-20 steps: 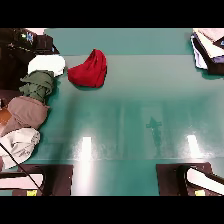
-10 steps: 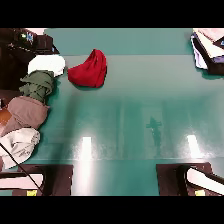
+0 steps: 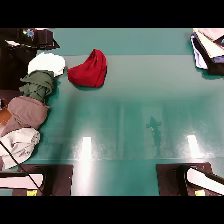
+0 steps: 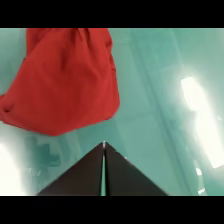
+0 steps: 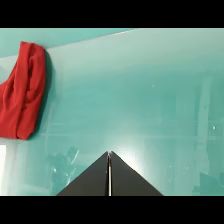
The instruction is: Fold the shirts.
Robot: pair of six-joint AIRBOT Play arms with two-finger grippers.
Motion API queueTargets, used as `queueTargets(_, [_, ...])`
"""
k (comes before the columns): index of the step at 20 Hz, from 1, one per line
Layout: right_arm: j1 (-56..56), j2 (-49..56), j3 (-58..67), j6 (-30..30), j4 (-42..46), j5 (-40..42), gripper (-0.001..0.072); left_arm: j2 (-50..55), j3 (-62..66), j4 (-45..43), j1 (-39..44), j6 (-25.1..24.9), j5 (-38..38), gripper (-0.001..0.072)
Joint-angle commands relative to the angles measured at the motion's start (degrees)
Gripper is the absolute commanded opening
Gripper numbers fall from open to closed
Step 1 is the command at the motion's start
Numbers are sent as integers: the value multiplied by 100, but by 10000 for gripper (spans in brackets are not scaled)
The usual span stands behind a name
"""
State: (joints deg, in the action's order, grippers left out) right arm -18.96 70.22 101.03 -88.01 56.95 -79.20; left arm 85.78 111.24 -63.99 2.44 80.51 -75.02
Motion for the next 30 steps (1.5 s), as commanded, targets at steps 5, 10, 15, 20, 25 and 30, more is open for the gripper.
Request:
queueTargets(5, [4, 0, -2, 0, 0, 63, 16, 1246, -2, -1469, -4, 715, 249, 551])
queueTargets(10, [2, 0, -2, 0, 0, -24, 16, 2328, 0, -1329, -4, 804, 1016, 551])
queueTargets(15, [4, 0, -2, 0, 0, -146, 16, 2726, 0, -726, -4, 802, 1674, 548])
queueTargets(20, [2, 0, -2, 0, 0, -157, 16, 2730, 2, -531, -4, 800, 1613, 64])
queueTargets(25, [-37, -7, 4, 2, -673, -245, 16, 2253, 431, 905, 72, -170, 1311, 24])
queueTargets(30, [-190, -243, 4, 9, -1735, 498, 16, 590, 1060, 2800, 590, -2168, 951, 24])
